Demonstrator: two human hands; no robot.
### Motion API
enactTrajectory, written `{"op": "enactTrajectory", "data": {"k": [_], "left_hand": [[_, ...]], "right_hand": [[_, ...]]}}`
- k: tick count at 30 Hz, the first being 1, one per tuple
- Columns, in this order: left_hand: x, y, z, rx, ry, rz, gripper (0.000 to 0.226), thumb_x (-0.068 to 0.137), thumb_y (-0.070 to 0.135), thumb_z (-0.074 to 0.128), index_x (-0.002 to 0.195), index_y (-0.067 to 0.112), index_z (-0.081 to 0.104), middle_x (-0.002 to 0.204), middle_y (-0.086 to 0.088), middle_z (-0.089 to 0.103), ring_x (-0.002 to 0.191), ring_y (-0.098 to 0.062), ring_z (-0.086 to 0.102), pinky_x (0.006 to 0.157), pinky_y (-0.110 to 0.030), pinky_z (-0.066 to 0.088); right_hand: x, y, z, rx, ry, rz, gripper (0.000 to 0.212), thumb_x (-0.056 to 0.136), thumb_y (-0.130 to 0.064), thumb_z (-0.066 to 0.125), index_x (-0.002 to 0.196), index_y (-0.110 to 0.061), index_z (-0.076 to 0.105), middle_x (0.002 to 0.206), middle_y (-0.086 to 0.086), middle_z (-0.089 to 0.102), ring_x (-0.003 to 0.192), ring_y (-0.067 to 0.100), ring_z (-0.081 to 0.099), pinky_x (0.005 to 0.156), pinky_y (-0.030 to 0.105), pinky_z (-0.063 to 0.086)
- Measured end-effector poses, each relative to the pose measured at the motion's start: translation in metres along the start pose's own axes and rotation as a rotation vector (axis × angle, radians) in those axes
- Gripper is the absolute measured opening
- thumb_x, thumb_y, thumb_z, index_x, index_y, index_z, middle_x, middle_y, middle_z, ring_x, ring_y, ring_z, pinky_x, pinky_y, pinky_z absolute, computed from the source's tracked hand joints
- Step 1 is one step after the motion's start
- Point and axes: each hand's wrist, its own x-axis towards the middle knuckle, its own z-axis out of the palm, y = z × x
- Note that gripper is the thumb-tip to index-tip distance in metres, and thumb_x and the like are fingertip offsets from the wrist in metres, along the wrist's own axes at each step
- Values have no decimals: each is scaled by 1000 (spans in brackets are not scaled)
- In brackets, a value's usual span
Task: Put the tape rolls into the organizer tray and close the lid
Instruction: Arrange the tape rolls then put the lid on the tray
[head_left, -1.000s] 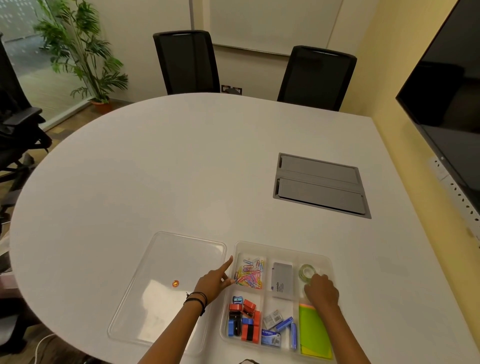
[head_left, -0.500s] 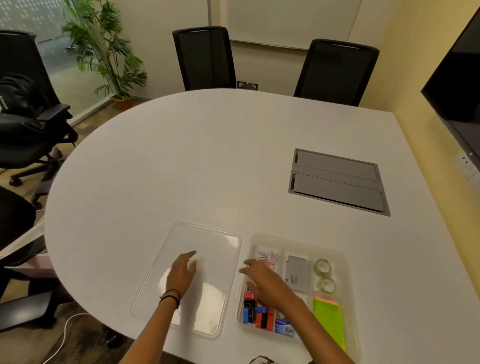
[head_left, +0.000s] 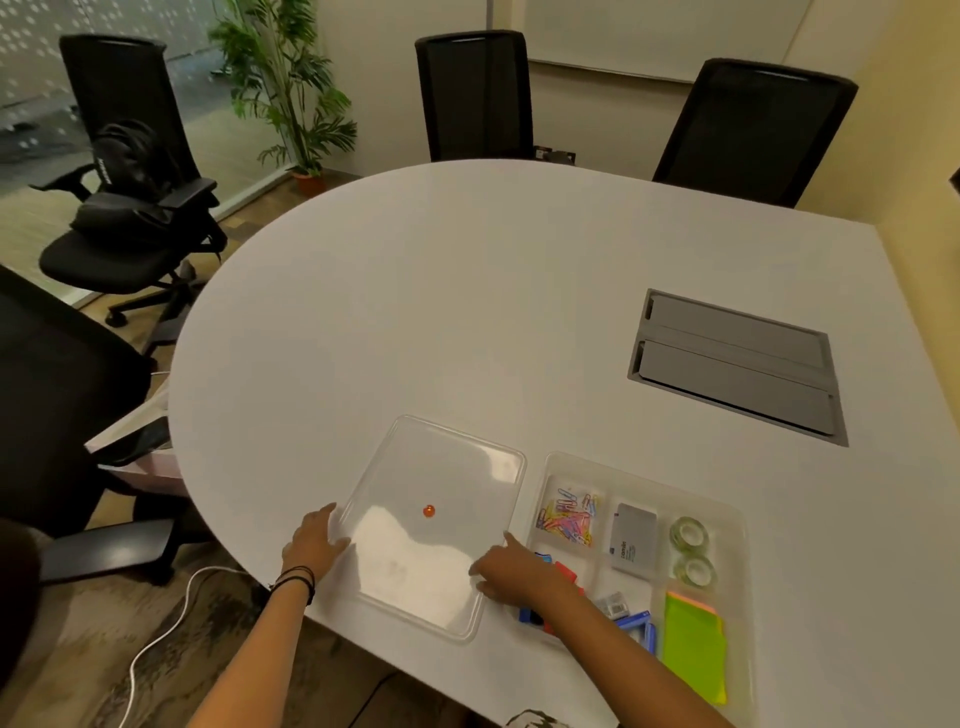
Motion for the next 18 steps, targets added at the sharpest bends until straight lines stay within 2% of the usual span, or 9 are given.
{"op": "enactTrajectory", "data": {"k": [5, 10, 13, 15, 18], "left_hand": [[3, 5, -1, -38, -64, -23, 71, 84, 22, 68, 141, 4, 30, 138, -25, 39, 125, -36, 43, 109, -43, 35], [7, 14, -5, -35, -74, -96, 72, 82, 33, 70, 137, 1, 35, 137, -22, 44, 129, -33, 39, 109, -38, 33], [13, 14, -4, -59, -65, -122, 70, 83, 35, 68, 136, 2, 37, 138, -18, 47, 132, -31, 40, 110, -37, 34], [13, 13, -3, -73, -54, -146, 63, 85, 34, 66, 134, 3, 42, 137, -17, 50, 130, -31, 42, 109, -38, 35], [15, 11, -3, -182, 70, -177, 34, 89, 22, 61, 118, 4, 60, 124, -21, 59, 118, -38, 50, 101, -45, 42]], "right_hand": [[5, -16, 8, -33, -84, 5, 35, 97, -16, 41, 121, 4, 55, 124, 24, 60, 120, 36, 51, 121, 52, 5], [1, -12, 9, 66, -57, 5, 36, 97, -14, 40, 128, 0, 53, 132, 20, 56, 126, 32, 46, 121, 47, 3], [-3, -7, 14, 89, -41, 3, 33, 96, -10, 41, 122, 1, 57, 128, 19, 60, 122, 32, 50, 121, 45, 2], [-3, -5, 17, 74, -34, 21, 31, 94, -6, 40, 114, 4, 61, 120, 21, 64, 115, 33, 54, 122, 44, 5], [-2, -7, 13, 118, 5, 51, 31, 94, -3, 39, 113, 4, 62, 117, 23, 65, 111, 35, 56, 122, 42, 9]]}}
